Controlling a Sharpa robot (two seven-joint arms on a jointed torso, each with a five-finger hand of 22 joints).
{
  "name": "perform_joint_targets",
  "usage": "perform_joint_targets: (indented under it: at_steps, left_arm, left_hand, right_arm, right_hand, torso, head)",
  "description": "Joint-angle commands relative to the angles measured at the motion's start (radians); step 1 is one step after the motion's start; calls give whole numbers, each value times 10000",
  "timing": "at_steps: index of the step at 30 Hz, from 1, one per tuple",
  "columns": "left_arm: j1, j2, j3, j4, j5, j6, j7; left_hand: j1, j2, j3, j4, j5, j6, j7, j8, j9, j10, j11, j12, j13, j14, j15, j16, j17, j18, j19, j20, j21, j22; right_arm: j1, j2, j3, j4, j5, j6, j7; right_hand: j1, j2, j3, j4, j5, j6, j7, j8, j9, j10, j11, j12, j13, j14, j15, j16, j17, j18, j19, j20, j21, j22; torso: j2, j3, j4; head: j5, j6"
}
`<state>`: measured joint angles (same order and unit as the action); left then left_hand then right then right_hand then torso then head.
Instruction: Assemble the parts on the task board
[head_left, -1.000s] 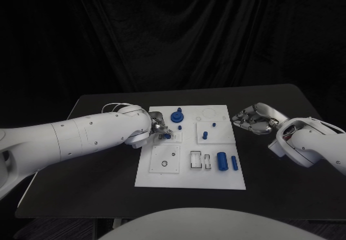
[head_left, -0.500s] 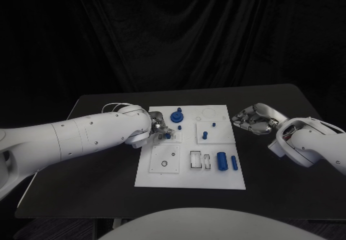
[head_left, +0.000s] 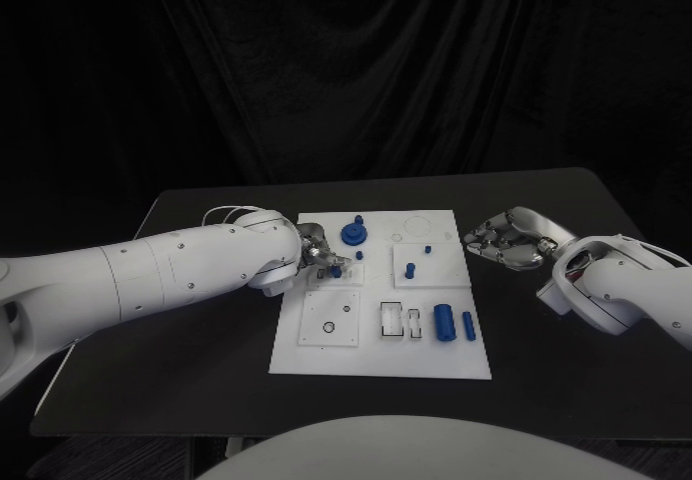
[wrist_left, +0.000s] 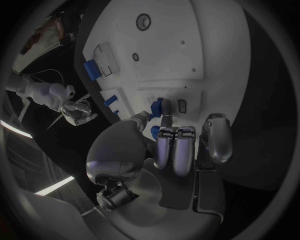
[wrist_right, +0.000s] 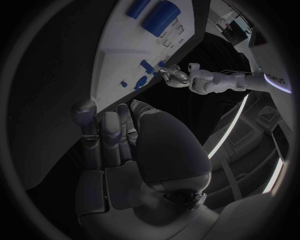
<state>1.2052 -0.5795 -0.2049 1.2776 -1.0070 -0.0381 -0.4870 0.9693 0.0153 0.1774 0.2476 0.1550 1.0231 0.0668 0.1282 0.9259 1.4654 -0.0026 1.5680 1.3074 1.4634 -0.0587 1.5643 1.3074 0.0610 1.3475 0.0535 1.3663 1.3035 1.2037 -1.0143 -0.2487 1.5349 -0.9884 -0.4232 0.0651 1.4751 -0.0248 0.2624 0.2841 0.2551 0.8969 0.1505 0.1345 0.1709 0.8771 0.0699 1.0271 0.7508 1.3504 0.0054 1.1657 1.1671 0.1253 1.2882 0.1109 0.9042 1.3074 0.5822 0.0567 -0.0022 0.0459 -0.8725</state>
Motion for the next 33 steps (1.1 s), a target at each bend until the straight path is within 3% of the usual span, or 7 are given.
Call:
perform_joint_targets:
  at_steps: [1,4,7,20,28,31,33]
  left_arm:
    - [-106,-54,-61,2,6,238,-129]
    - [-107,-87,-61,23,6,194,-31]
    - [-108,-108,-61,32,6,170,38]
    - [-110,-172,-61,8,6,12,335]
    - [-105,-524,-60,455,6,-1493,1323]
    - [-57,-795,-56,765,6,-1961,1590]
    - [72,-1025,-49,1005,6,-2127,1704]
  left_hand:
    - [-9,131,-244,119,-90,123,-86,317,172,1053,-81,28,2634,1074,-29,65,2634,155,91,2,-18,58]
    - [154,250,-555,273,-67,1,-152,713,886,1053,-142,28,2634,1074,-85,65,2634,147,121,-58,-23,116]
    - [218,332,-675,332,-33,-30,-185,908,1217,1053,-168,28,2634,1074,-105,65,2634,140,143,-78,-16,155]
    - [337,472,-790,356,108,-119,-220,1134,1623,1053,-201,28,2634,1074,-133,65,2634,138,153,-105,-26,188]
    - [366,456,-1073,386,160,-121,-288,1457,2091,1053,-263,28,2634,1074,-183,65,2634,62,398,-152,199,489]
    - [571,419,-1170,357,400,-144,-337,1650,2358,1053,-304,28,2634,1074,-224,65,2634,24,522,-190,317,641]
    - [888,398,-1207,298,710,-220,-376,1801,2609,1053,-334,28,2634,1074,-249,65,2634,-11,635,-234,427,787]
  right_arm:
    - [-28,-17,6,1,-11,85,-149]
    - [-28,-18,6,-1,-11,89,-155]
    - [-29,-16,6,-1,-11,92,-159]
    - [-29,-31,6,6,-11,114,-187]
    - [-29,-78,6,37,-11,82,-157]
    - [-29,-100,6,46,-11,60,-150]
    - [-28,-115,6,58,-11,37,-145]
  right_hand:
    - [62,-63,63,4,42,78,17,-37,-10,-27,21,-35,-8,-66,-14,-50,-8,51,-58,-10,-55,356]
    - [62,-63,63,4,42,78,17,-37,-10,-27,21,-35,-8,-66,-14,-50,-8,51,-58,-10,-55,356]
    - [62,-63,63,4,42,78,17,-37,-10,-27,21,-35,-8,-66,-14,-50,-8,51,-58,-10,-55,356]
    - [54,-64,65,6,43,84,17,-37,-12,-16,21,-36,-14,-66,-13,-50,-8,53,-60,-9,-66,354]
    - [46,-60,72,9,44,87,16,-40,-14,-24,20,-54,-46,-73,-13,-61,-21,56,-66,-8,-88,349]
    - [46,-60,72,9,44,87,16,-40,-14,-24,20,-54,-46,-73,-13,-61,-21,56,-66,-8,-88,349]
    - [40,-60,72,11,44,87,18,-42,-15,-29,21,-61,-59,-78,-12,-69,-29,58,-71,-7,-103,345]
  torso:
    - [1,0,-1]
    - [1,-1,0]
    - [-1,0,0]
    - [2,-1,0]
    - [2,-2,0]
    - [0,-1,-1]
    - [1,-2,-2]
  head:
    - [-2,-1]
    - [-3,-1]
    - [2,-1]
    - [20,-1]
    - [25,-1]
    - [4,-1]
    - [-8,-1]
